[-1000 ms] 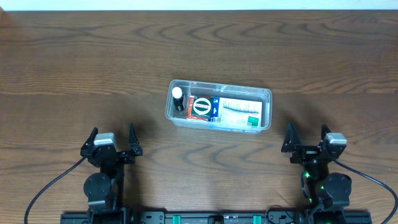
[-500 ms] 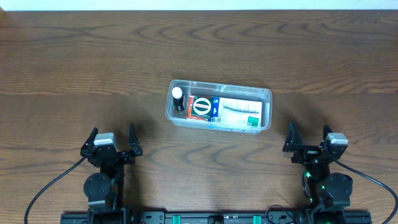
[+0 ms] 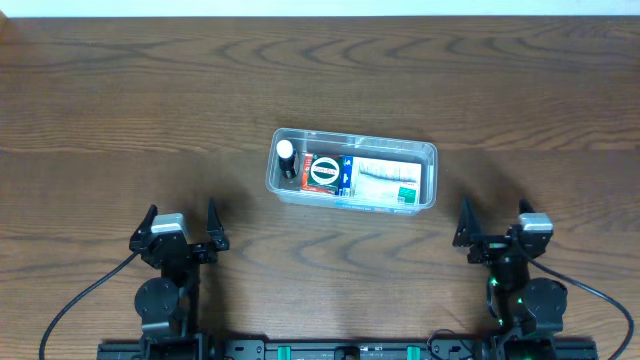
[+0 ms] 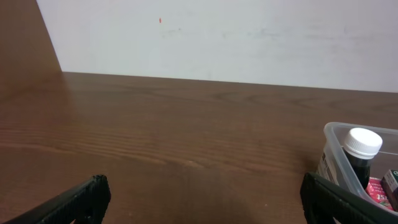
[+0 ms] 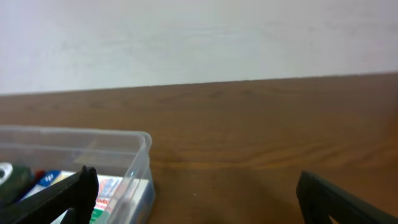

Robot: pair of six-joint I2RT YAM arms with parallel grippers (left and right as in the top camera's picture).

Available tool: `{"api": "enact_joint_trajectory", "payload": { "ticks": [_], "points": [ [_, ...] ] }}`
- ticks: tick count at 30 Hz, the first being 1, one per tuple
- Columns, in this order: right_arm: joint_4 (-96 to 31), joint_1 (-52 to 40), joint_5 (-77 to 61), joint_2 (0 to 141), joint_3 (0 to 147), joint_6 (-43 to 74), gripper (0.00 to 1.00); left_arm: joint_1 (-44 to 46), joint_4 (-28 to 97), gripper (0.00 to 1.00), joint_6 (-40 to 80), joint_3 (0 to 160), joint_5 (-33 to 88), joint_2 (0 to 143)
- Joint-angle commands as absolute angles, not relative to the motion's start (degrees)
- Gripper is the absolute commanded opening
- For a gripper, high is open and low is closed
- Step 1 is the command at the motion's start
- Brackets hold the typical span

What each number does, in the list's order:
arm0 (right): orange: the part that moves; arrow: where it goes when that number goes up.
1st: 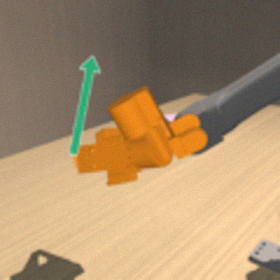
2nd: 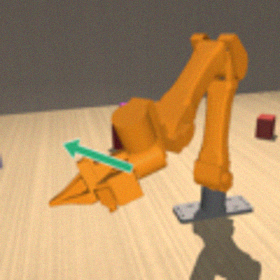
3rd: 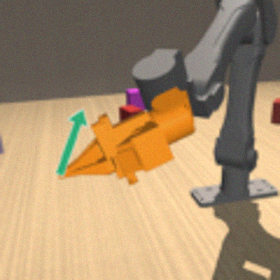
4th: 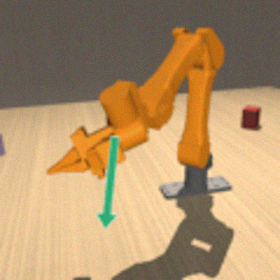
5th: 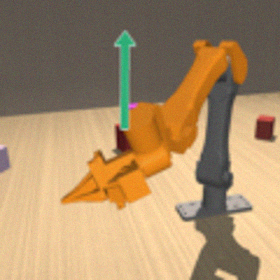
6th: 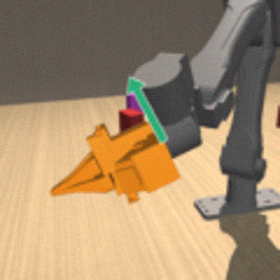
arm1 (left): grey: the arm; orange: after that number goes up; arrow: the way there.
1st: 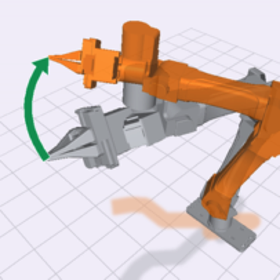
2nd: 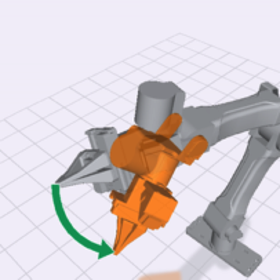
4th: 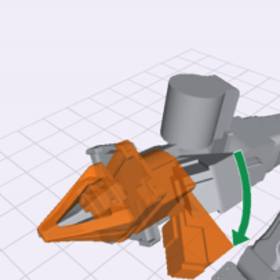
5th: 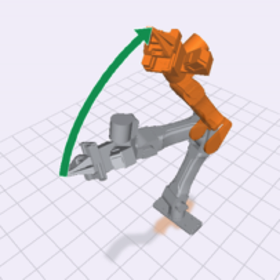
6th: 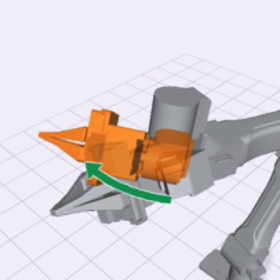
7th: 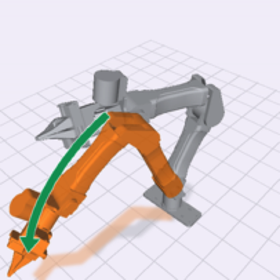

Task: Pack container

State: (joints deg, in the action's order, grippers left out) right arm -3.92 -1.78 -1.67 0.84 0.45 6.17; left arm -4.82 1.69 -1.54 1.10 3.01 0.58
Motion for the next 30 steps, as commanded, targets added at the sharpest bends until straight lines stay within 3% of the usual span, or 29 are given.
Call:
{"api": "enact_joint_trajectory", "payload": {
  "ticks": [1,30],
  "points": [
    [-4.1,-1.5,-3.7,0.6,0.3,1.0,0.99,-5.1,3.9,0.98,-1.7,0.2,2.5,0.3],
    [-4.1,-1.5,-3.2,0.6,0.3,-3.1,0.99,-5.1,3.9,0.98,-1.7,0.2,2.5,0.3]
  ]
}}
